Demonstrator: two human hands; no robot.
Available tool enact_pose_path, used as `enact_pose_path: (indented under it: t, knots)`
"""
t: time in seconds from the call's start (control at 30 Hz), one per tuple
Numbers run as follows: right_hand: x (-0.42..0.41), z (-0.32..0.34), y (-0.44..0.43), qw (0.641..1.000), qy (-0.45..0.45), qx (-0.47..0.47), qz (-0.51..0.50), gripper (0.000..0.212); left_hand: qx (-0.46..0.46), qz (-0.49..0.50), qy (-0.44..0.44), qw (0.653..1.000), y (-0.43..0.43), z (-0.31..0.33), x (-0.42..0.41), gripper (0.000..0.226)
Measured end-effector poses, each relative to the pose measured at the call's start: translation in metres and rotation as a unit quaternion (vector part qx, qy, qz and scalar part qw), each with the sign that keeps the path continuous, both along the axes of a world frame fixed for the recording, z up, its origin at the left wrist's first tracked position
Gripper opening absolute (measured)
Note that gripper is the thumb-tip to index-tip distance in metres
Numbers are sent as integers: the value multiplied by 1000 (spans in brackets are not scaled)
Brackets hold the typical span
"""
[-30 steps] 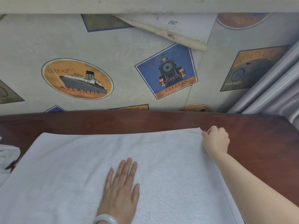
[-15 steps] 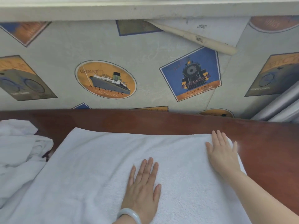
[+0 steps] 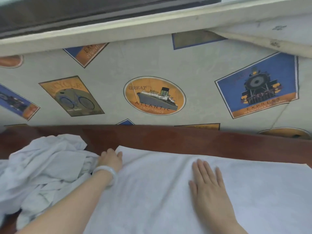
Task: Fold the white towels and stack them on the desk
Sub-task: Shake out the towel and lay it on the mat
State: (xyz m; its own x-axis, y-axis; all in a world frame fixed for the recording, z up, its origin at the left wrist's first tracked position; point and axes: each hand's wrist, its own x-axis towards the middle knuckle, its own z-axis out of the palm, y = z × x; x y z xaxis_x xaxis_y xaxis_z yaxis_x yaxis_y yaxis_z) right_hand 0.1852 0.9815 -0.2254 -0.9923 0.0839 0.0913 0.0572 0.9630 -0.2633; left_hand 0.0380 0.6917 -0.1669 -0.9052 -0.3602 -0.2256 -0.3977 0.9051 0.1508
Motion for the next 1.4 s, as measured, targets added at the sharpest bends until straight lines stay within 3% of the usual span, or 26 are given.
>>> enact_pose_path:
  t: [0.07,0.17,0.3,0.37,0.47,0.57,0.63,0.7,0.8,0.93,1.07,1.13,1.3,1.4]
  knots:
    - [-1,-3,-3,1000,2,20,-1,68,-9,4,-37,999,-9,-1,-23,56]
    - [1,1,-2,999,-22,33,1,67,127,61,-64,988,-16,3,-51,70]
    - [1,0,-2,998,-34,47,-18,70,175,-22,-178,968,-29,20,-68,63]
    - [0,0,-2,998,-36,42,-22,71,194,-37,-134,971,-39,21,-74,59]
    - [0,-1,-3,998,-33,57,-11,70,169,-20,1,985,-46,7,-71,59]
    - [1,-3,-3,997,-34,64,-9,69,103,-19,118,987,-24,-10,-43,38]
    - [1,-4,-3,997,-30,69,-9,69,8,-97,212,972,4,-15,-14,35]
    - [1,-3,-4,997,-29,65,-11,68,4,-220,264,939,40,-27,26,36]
    - [2,0,-6,998,-26,52,-10,67,-19,-347,172,922,82,-53,78,54]
    - [6,-2,31,998,-34,62,2,65,-41,-318,102,942,79,-63,81,66]
    - [31,4,151,984,-50,76,-150,90,-43,-287,90,953,82,-67,80,84]
    - [30,9,185,978,-89,70,-178,95,-44,-290,95,951,84,-63,82,85]
    - [13,22,169,957,-143,51,-246,61,-32,-283,71,956,87,-51,83,85]
    - [44,14,173,966,-122,91,-211,64,-58,-284,34,956,86,-46,86,77]
